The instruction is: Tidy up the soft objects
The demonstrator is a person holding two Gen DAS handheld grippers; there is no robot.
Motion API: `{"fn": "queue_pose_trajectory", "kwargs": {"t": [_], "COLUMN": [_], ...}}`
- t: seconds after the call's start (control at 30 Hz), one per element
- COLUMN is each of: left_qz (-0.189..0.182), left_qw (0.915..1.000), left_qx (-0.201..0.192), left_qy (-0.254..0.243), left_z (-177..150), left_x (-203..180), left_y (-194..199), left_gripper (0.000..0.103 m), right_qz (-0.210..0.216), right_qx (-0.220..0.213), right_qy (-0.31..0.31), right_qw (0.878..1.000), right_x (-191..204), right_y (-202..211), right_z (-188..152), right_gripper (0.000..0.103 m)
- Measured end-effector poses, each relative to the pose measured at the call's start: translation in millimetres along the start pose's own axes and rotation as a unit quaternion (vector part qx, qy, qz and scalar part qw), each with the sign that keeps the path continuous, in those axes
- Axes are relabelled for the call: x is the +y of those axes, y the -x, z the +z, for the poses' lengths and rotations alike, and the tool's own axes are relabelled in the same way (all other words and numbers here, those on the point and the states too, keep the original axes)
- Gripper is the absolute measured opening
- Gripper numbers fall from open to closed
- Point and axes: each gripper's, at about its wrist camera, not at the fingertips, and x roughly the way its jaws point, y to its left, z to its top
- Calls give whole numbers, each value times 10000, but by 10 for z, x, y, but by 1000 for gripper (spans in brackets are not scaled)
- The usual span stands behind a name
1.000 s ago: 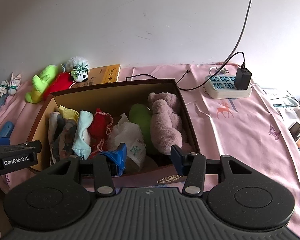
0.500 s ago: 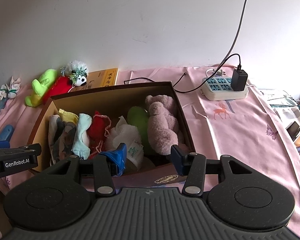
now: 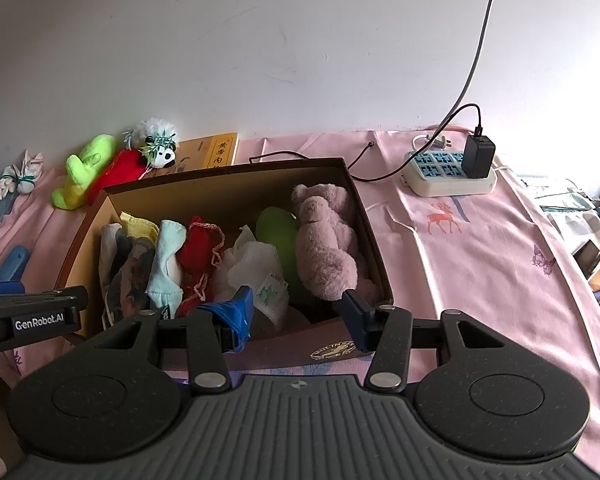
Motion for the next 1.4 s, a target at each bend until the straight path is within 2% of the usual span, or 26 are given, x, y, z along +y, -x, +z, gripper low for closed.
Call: {"fn": "queue_pose_trajectory", "kwargs": {"t": [1.4], "left_qz": [-8], "left_qw": [10000], "left_qx": [-50], "left_qy": [-86], "left_z": [3], "left_x": [-55], "left_y": [-50], "left_gripper": [70], "right_qz": [12], "right_qx": [-103], "right_qy": [83], "right_qw": [9999], "right_x": [14], "right_y": [-47], "right_z": [-5], "right_gripper": [34]}}
